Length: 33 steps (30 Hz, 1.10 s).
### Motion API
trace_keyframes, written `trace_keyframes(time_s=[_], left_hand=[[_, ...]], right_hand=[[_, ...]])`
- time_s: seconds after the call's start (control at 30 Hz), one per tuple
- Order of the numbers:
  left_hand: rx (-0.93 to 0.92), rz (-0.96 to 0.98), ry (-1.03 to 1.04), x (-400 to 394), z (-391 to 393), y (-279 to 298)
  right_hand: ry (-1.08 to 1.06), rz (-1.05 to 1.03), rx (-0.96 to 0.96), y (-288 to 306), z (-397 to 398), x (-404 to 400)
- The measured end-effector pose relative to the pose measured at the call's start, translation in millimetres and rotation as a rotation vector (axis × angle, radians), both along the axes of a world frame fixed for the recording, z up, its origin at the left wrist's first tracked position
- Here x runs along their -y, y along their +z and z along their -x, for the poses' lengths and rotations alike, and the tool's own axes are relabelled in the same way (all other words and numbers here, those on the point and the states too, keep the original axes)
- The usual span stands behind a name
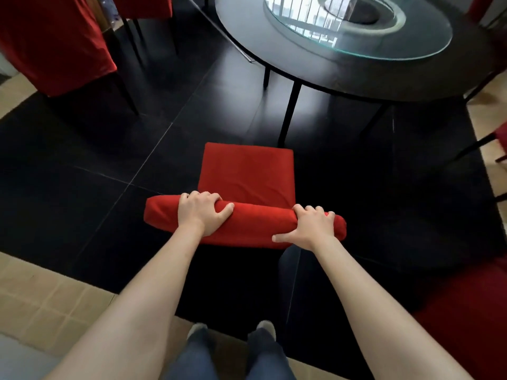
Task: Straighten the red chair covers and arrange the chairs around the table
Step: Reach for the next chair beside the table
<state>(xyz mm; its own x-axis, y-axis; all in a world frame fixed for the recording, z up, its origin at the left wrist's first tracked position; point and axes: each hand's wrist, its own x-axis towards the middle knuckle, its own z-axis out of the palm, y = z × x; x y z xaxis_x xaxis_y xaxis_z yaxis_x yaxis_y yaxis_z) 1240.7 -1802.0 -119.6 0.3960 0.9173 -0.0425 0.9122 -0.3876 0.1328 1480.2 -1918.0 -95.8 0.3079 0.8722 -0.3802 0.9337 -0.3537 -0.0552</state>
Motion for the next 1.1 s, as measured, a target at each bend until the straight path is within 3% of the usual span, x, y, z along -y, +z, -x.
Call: trace_keyframes(time_s=[0.67,1.1], left_hand=[[0.058,-0.047,-0.252,0.3,26.8,-1.2],[0.127,-0.119,-0.282,-1.4,22.3,-2.0]], right_hand=[[-0.233,-0.039,0.046,1.0,55.5,46.1],[-0.286,-0.024,0.076,-2.3,57.1,43.7]])
